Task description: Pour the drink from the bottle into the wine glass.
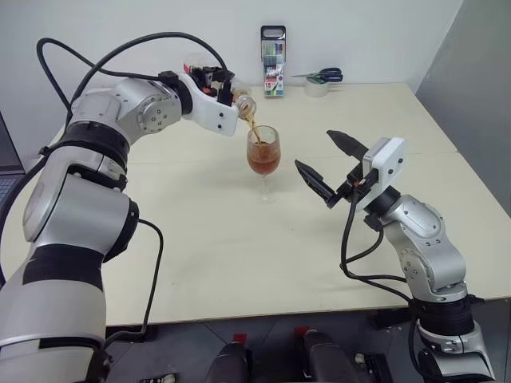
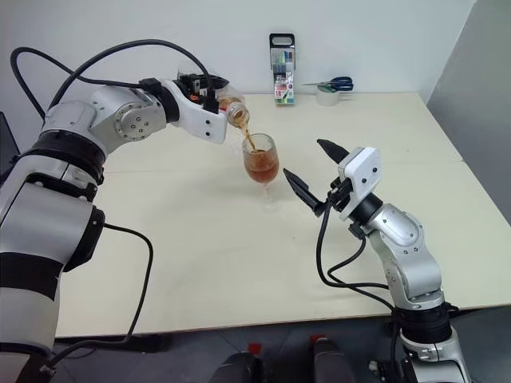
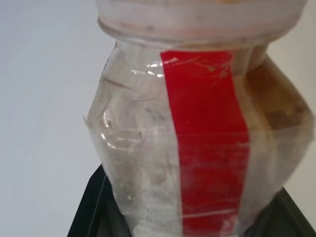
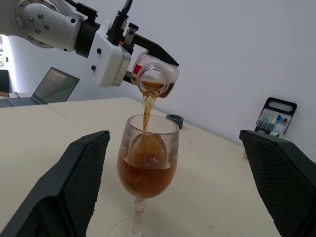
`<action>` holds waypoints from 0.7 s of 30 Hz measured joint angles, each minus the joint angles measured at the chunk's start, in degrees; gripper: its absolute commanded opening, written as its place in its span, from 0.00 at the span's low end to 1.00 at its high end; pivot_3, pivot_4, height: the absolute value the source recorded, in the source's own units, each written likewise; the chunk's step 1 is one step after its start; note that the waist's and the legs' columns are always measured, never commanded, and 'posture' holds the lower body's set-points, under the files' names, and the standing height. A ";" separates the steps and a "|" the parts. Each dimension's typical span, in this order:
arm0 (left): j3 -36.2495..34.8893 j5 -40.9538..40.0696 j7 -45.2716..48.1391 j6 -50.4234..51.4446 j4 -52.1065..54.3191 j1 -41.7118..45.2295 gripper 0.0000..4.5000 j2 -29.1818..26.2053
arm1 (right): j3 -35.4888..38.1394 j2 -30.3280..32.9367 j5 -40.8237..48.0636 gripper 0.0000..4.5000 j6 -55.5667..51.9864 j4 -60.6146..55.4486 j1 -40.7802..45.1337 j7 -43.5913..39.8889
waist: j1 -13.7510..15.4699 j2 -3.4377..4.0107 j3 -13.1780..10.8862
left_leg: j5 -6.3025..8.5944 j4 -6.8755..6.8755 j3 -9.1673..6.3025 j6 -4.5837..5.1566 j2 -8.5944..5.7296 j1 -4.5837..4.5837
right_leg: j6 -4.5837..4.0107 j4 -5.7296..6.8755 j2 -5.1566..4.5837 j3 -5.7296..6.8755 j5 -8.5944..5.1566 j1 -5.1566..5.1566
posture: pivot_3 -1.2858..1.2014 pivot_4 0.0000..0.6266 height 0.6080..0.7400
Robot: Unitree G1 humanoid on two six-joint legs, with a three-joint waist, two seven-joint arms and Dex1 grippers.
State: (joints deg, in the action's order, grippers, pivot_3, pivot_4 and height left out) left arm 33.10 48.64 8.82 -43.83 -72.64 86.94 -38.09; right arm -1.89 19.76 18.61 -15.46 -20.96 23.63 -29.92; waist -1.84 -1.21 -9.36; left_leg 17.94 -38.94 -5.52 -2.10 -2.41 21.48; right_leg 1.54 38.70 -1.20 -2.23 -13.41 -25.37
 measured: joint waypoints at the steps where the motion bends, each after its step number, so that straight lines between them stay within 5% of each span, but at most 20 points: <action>1: -0.39 -0.51 0.59 0.07 -0.03 0.00 0.40 0.06 | 0.00 0.00 -0.05 1.00 0.00 0.00 0.00 0.00 | 0.00 0.00 0.00 | 0.00 0.00 0.00 0.00 0.00 0.01 | 0.00 0.00 0.00 0.00 0.00 0.00 | 0.52 0.24 1.00; 15: -10.15 -15.39 12.66 -0.38 2.28 -5.37 0.40 0.85 | 0.29 -0.50 0.53 1.00 -1.26 1.86 0.11 0.32 | -0.05 -0.01 0.01 | -0.01 -0.03 -0.03 -0.01 0.07 -0.04 | 0.00 0.10 -0.01 -0.06 0.00 -0.01 | 0.52 0.24 1.00; 21: -20.29 -30.15 23.45 8.87 8.97 -10.94 0.40 4.64 | 0.35 -0.75 0.76 1.00 -2.64 1.77 0.15 0.41 | -0.14 -0.01 0.01 | -0.01 -0.09 -0.11 0.00 0.11 -0.03 | 0.00 0.14 -0.05 -0.05 0.00 -0.01 | 0.52 0.24 1.00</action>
State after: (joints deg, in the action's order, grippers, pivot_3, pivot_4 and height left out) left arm 12.82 18.49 32.28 -34.95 -63.66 76.00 -33.45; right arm -1.53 19.01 19.37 -18.11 -19.20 23.78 -29.51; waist -1.98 -1.21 -9.36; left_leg 17.93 -39.03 -5.63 -2.09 -2.30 21.45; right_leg 1.54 38.85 -1.26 -2.28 -13.41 -25.38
